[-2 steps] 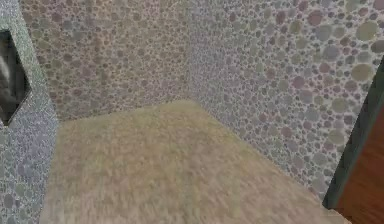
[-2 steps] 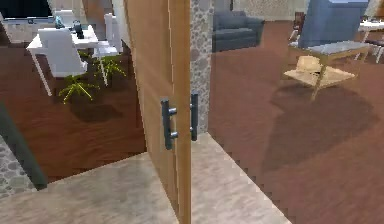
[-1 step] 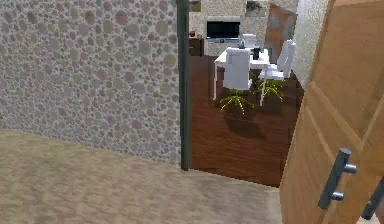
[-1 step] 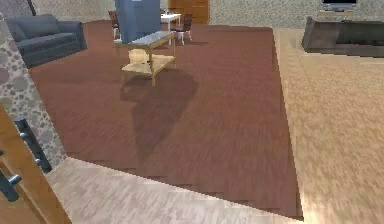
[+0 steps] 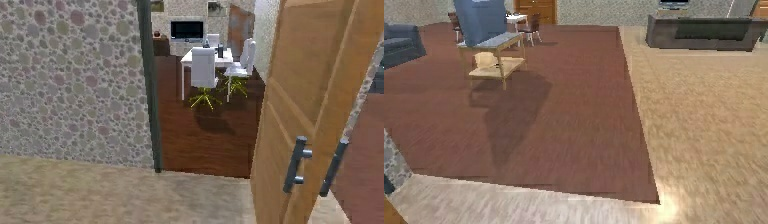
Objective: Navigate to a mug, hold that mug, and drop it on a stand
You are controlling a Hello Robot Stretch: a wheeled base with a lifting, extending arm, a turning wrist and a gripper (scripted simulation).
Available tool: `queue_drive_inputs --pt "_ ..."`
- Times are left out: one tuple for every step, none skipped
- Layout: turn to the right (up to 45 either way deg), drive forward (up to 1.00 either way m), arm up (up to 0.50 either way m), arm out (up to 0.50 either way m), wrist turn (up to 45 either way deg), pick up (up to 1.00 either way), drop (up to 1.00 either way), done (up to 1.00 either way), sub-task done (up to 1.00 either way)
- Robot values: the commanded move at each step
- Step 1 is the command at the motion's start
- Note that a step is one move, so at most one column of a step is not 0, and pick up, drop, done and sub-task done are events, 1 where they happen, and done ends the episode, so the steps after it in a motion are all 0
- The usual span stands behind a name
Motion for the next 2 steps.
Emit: queue_drive_inputs --pt "0.0 0.30 0.00 0.00 0.0 0.00 0.00 0.00 0.00" --pt "0.0 0.25 0.00 0.00 0.0 0.00 0.00 0.00 0.00"
